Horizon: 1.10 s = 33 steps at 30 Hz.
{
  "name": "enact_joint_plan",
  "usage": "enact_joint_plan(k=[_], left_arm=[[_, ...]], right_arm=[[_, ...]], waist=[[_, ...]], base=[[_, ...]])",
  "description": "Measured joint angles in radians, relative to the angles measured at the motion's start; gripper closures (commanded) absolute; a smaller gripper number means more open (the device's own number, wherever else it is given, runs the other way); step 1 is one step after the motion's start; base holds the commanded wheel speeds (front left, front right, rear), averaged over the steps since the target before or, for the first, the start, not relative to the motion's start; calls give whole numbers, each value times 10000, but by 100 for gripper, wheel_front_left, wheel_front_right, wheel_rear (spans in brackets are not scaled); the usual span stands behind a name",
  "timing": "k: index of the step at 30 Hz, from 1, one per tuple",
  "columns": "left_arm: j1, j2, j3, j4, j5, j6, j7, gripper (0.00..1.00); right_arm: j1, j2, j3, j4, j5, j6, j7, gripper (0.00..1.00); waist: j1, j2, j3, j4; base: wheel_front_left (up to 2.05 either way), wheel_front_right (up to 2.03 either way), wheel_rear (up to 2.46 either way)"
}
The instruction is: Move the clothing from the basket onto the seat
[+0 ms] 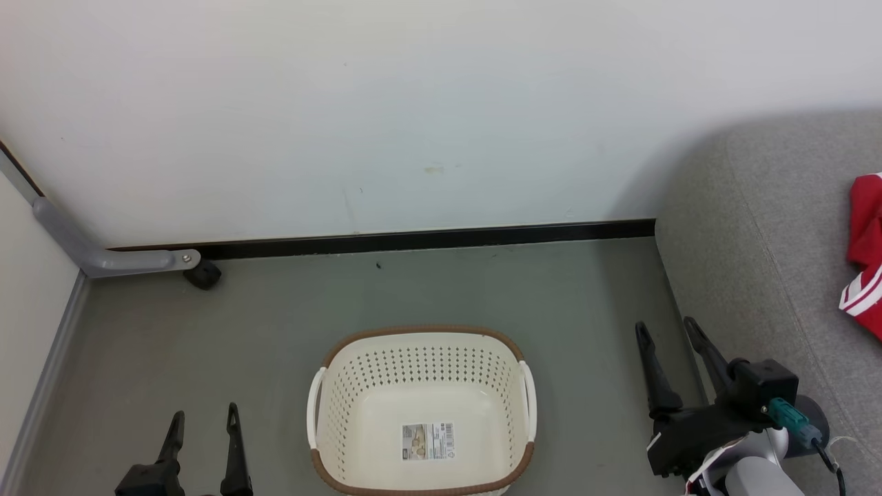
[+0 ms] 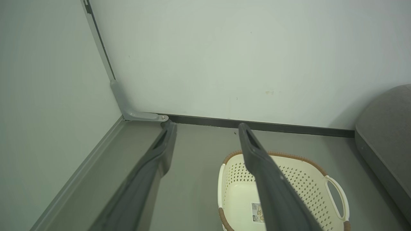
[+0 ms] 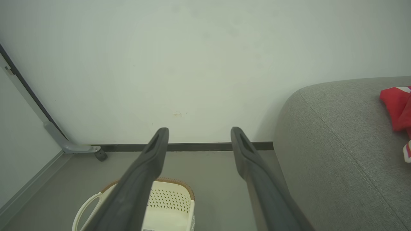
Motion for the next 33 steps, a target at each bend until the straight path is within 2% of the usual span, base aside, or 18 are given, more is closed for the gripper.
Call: enact_joint_plan(k=[5,6,16,33], left_arm=[[0,-21,13,-21,0,-13,2,0],[0,-27,12,-25,-2,-58,2,100],[310,-198,-4,663,-221,-98,165,100],[161,-199,117,686,-2757,-272,915,100]], right_arm=[[5,6,-61,-8,-10,0,0,0],[5,6,-69,-12,-10,0,0,100],[664,79,-134,612,255,13,107,100],[665,123,-798,376,2708,192,817,100]], waist=[[0,0,-9,-31],[0,0,-11,-37],[0,0,-20,-59],[1,0,-52,-137]], base=[[0,0,0],[0,0,0],[0,0,0],[0,0,0]])
